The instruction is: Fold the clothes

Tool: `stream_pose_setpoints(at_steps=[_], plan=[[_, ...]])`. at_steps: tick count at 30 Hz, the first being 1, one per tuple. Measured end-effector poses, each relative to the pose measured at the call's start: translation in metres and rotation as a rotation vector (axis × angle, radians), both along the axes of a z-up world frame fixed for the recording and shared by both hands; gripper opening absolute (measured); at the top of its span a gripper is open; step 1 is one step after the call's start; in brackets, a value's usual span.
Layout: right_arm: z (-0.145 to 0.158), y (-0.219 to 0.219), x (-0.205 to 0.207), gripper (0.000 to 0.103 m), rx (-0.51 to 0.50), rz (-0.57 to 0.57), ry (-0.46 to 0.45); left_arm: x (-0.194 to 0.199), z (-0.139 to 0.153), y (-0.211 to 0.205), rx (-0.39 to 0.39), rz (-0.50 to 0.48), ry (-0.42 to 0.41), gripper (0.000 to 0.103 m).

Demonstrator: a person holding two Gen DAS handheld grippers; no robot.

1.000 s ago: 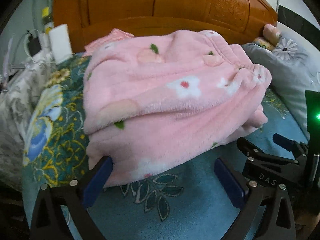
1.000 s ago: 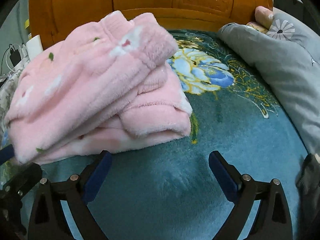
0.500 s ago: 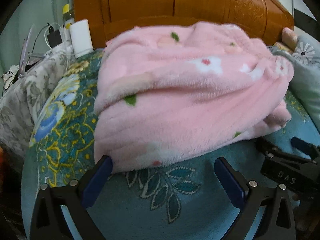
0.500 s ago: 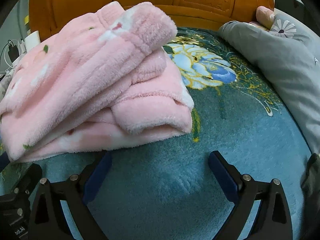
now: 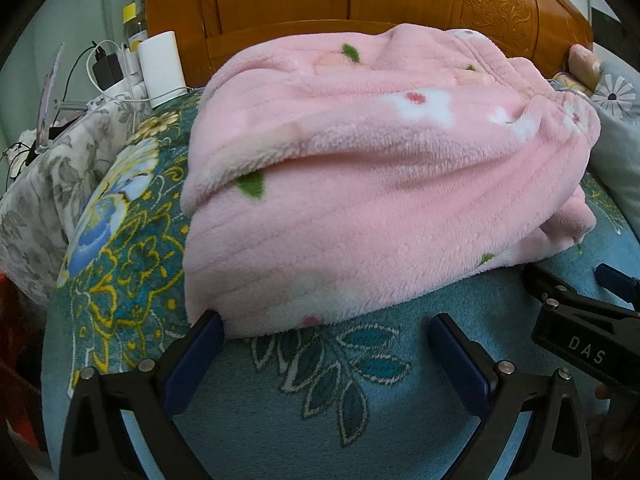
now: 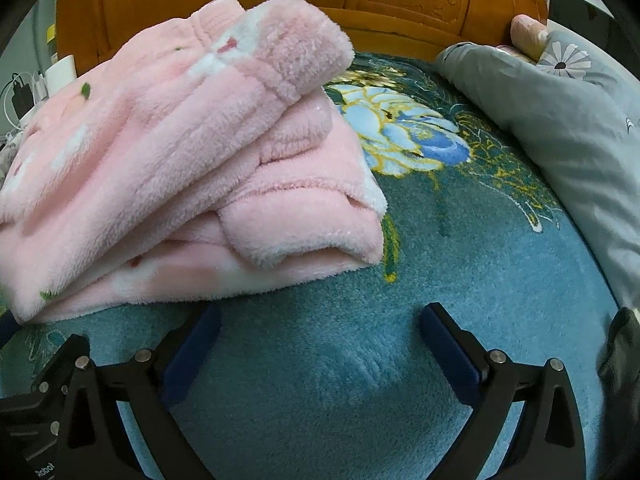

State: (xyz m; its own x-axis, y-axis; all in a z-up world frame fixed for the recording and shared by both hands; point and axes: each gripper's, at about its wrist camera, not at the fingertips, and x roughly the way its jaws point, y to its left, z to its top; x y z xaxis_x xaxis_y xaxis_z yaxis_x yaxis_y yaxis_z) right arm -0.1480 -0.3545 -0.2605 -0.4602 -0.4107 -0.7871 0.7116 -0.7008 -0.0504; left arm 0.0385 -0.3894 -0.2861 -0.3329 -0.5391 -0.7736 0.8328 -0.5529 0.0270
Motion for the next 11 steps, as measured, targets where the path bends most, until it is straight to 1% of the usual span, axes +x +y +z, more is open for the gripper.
stream_pose_setpoints(at_steps=[11], plan=[[-0.0009,-0.0006,-0.0020,0.102,0.006,-0.004,0.001,-0.0005,-0.0005,-0.0033,-0.003,0.000,-0.002,0.103]])
